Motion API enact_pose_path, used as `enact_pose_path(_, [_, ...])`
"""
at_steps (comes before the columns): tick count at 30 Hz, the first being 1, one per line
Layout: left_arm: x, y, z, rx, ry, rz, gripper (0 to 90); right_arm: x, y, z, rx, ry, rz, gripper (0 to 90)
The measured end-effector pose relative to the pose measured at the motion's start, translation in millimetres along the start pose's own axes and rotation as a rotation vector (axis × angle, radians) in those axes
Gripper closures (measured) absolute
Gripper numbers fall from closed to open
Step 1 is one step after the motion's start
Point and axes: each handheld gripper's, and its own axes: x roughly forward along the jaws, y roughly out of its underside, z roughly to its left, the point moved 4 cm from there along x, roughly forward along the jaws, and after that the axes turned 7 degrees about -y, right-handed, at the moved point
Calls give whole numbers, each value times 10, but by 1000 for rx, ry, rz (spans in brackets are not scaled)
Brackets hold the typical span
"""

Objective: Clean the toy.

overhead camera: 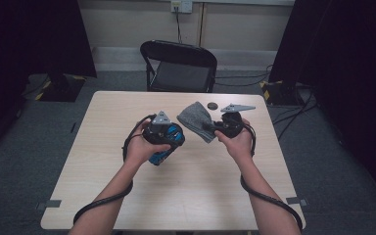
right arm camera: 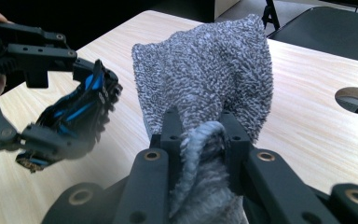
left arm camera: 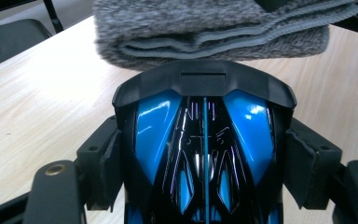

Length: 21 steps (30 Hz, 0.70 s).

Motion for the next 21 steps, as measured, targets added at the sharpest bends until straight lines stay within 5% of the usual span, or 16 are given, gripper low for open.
enact_pose_path(21, [74,8,-90,-1,28,13,257,139,-32,145,-32,-38,22,755])
